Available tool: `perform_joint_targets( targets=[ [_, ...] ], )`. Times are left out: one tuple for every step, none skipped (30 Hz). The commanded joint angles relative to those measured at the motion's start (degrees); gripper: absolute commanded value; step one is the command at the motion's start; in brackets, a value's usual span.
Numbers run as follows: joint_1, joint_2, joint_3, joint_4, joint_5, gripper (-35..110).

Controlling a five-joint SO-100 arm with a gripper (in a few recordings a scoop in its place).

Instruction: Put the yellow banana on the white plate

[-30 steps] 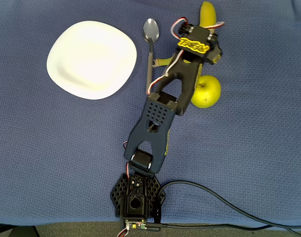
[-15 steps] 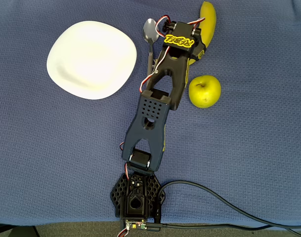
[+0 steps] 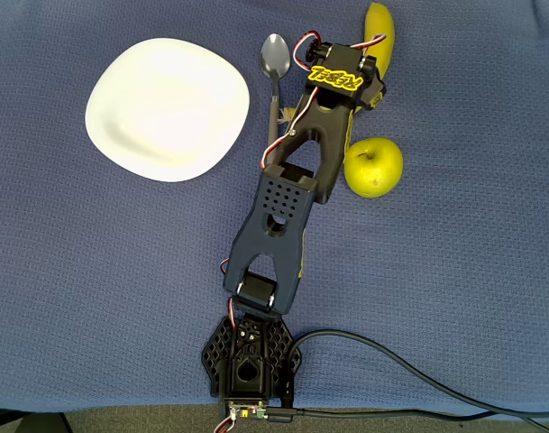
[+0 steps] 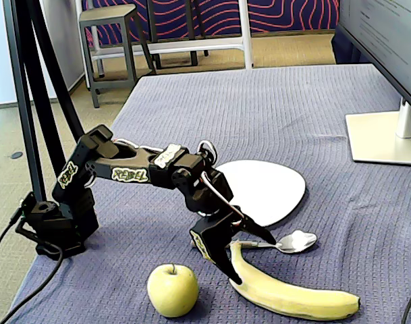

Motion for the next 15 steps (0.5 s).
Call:
perform_joint_targets(
  targets=[
    [1.1, 0.4, -2.3, 0.0, 1.2, 39],
    [1.3, 0.2, -2.3, 0.1, 1.2, 39],
    [1.5, -0.2, -2.3, 0.1, 1.3, 39],
    [1.6, -0.5, -2.3, 0.1, 1.4, 39],
    [1.8, -0.9, -2.3, 0.1, 1.4, 39],
    [1.8, -1.1, -2.4, 0.1, 1.4, 39],
    [1.9, -1.4, -2.4, 0.0, 1.4, 39],
    [1.9, -1.7, -2.4, 0.0, 1.6, 39],
    [2.0, -1.9, -2.4, 0.0, 1.8, 39],
    [2.0, -2.1, -2.4, 0.0, 2.1, 39],
    [2.1, -2.4, -2.4, 0.1, 2.4, 39],
    [2.2, -2.5, -2.4, 0.4, 2.7, 39],
    [2.2, -2.8, -2.4, 0.7, 3.0, 39],
    [2.3, -3.1, -2.4, 1.1, 3.1, 38],
    [2.3, -3.3, -2.4, 1.8, 3.1, 35]
  ],
)
